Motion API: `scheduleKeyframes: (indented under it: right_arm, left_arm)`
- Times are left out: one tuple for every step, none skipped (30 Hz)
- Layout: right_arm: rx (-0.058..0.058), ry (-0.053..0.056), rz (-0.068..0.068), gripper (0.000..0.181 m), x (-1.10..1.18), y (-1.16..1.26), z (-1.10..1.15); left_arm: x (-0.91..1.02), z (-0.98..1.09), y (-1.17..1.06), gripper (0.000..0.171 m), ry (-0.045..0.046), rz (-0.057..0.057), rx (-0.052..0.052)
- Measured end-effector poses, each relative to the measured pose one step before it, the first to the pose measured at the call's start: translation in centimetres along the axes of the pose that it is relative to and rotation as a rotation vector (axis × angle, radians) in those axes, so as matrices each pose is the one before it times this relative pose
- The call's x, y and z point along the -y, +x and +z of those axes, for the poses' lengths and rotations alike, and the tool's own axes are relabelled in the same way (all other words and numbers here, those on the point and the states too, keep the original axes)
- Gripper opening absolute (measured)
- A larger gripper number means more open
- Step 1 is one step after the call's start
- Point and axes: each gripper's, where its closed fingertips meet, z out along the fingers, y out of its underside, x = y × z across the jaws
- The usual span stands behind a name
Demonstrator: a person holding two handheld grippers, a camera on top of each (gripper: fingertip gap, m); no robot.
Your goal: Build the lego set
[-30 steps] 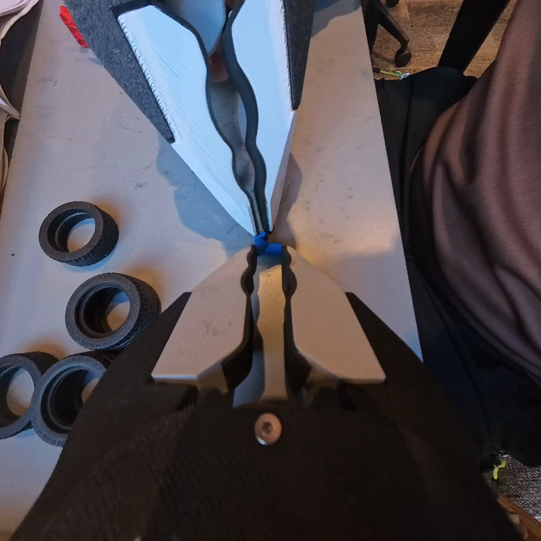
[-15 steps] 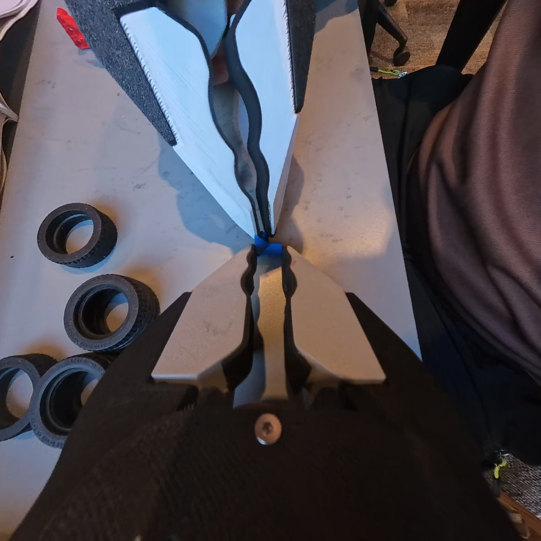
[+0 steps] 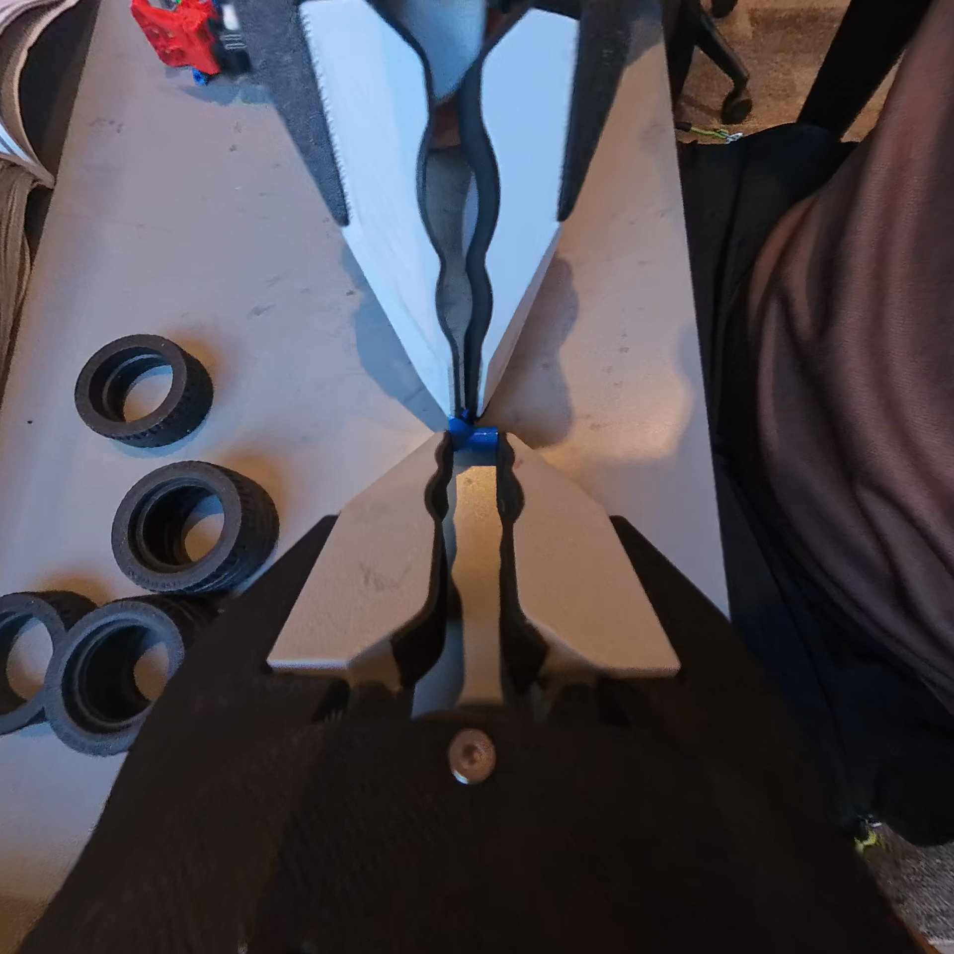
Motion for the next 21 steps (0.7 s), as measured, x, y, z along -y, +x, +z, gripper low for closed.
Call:
scheduleKeyframes:
  right_arm:
    - [-0.0315,-0.004,0.0263,0.002,0.015,-0.001,0.013]
    - [-0.031,-0.0052,0.0212,0.002,0.016,0.015,0.022]
    - [-0.0305,-0.006,0.0235,0.002,0.023,0.05,0.018]
    - [-0.0304,-0.0061,0.0276,0.002,0.009,0.036,0.022]
    - [-0.0336,-0.0068,0.0187,0.002,0.011,0.028,0.002]
    - [-0.0365,-0.0077,0.0132,0.002,0.007,0.035,0.013]
    - [-0.0352,-0.0076,0.0132,0.002,0.017,0.016,0.015]
    - [-0.0321,-0.0062,0.0171,0.002,0.018,0.031,0.023]
    - [-0.0296,-0.0055,0.0233,0.001,0.049,0.034,0.042]
    - [-0.026,-0.0049,0.0281,0.001,0.047,0.014,0.055]
    - [-0.0177,-0.0049,0.0372,0.001,0.048,0.01,0.062]
    - [-0.0058,-0.0038,0.0404,0.001,0.04,-0.012,0.051]
    - [0.0092,-0.0024,0.0318,0.002,-0.007,-0.024,0.033]
    - [0.0217,-0.0024,0.0353,0.002,-0.036,-0.006,-0.033]
    - [0.0275,-0.0018,0.0457,0.003,-0.041,-0.006,-0.073]
    - [0.0234,-0.0018,0.0296,0.003,-0.102,0.03,-0.114]
    - [0.0149,-0.0019,0.0058,0.0,-0.206,0.063,-0.125]
    - [0.0031,0.0015,-0.0025,0.0,-0.153,0.094,-0.104]
    - [0.0096,0.0073,-0.0078,0.0,0.009,-0.136,-0.101]
    - [-0.0016,0.0087,-0.0096,0.0,0.118,-0.026,-0.078]
    - [-0.0078,0.0118,-0.0138,0.0,0.17,0.08,-0.051]
  left_arm:
    - [-0.012,-0.008,0.001,0.015,-0.00086,-0.0121,0.0119]
    - [-0.013,-0.009,-0.012,0.015,-0.00075,-0.0137,0.0114]
    - [-0.006,-0.015,-0.02,0.014,-0.00088,-0.014,0.0114]
    - [-0.017,-0.012,-0.013,0.015,-0.00077,-0.0156,0.0108]
    - [0.002,-0.01,-0.013,0.015,-0.00035,-0.0128,0.0118]
    - [-0.011,-0.007,-0.015,0.014,-0.00068,-0.0108,0.0133]
    - [-0.005,-0.003,-0.011,0.014,-0.00048,-0.0101,0.0136]
    - [-0.008,-0.016,-0.019,0.014,-0.00113,-0.013,0.0156]
    - [-0.025,-0.02,-0.02,0.014,-0.00115,-0.0136,0.0179]
    - [-0.032,-0.03,-0.04,0.014,-0.00077,-0.0175,0.0185]
    - [-0.03,-0.045,-0.062,0.014,-0.00024,-0.0194,0.018]
    - [-0.049,-0.051,-0.04,0.014,-0.00017,-0.0167,0.016]
    - [-0.033,-0.033,-0.022,0.014,0.00134,-0.0056,0.0133]
    - [0.014,-0.004,0.007,0.014,0.00165,0.0026,0.0122]
    - [0.043,0.002,0.01,0.014,0.00177,0.0142,0.012]
    - [0.006,0.003,-0.001,0.014,0.00014,0.0101,0.0091]
    - [-0.013,-0.008,-0.054,0.014,-0.00121,-0.0005,0.0067]
    - [-0.011,-0.007,-0.031,0.014,-0.0001,-0.0028,0.0007]
    - [-0.007,-0.003,0.003,0.014,-0.00002,-0.0023,-0.0026]
    - [0.001,0.004,0.01,0.014,0.00011,-0.0023,-0.0028]
    - [0.002,0.006,-0.001,0.014,0.00015,-0.0025,-0.0034]
